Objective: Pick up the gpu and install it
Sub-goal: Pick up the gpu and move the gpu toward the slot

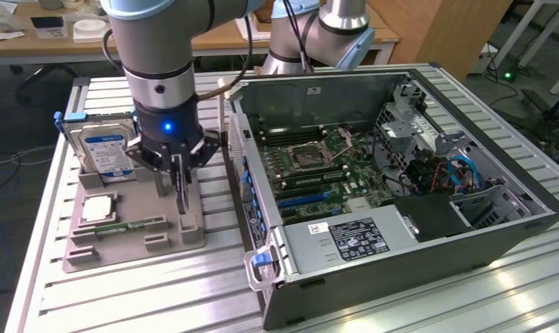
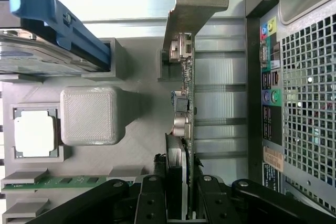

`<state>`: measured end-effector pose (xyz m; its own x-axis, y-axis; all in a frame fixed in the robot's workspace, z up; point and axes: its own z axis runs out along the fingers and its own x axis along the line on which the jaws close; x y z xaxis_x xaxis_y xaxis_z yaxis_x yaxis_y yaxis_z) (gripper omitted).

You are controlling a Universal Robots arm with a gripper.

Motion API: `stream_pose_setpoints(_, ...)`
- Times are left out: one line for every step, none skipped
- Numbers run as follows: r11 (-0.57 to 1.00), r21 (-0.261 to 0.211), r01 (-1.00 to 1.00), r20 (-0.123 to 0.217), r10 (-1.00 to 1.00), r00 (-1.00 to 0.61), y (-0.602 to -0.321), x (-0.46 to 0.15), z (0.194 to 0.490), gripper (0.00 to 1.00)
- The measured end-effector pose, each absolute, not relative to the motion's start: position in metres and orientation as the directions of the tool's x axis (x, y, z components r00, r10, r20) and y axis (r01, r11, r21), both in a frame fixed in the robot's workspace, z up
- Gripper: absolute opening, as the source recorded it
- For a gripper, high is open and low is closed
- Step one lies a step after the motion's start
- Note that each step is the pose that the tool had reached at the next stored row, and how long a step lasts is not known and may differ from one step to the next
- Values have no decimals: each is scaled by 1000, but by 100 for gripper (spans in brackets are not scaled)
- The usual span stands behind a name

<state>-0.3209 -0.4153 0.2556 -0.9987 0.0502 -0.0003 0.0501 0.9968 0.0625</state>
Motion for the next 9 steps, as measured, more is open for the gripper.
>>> stream_pose_setpoints(997,63,50,0,50,-999,-415,-321,256,27)
stream_pose_setpoints(997,63,50,0,50,-999,-415,-321,257,27)
stream_pose_setpoints(997,63,50,0,50,-999,-415,-321,258,27)
stream_pose_setpoints(997,63,50,0,50,-999,-415,-321,259,27)
stream_pose_setpoints(997,63,50,0,50,-999,-415,-321,260,27)
stream_pose_setpoints(997,63,50,0,50,-999,-415,-321,261,27)
stream_pose_setpoints(997,63,50,0,50,-999,-415,-321,261,27)
stream_pose_setpoints(997,63,50,0,50,-999,-415,-321,262,27)
stream_pose_setpoints(997,63,50,0,50,-999,-415,-321,263,27)
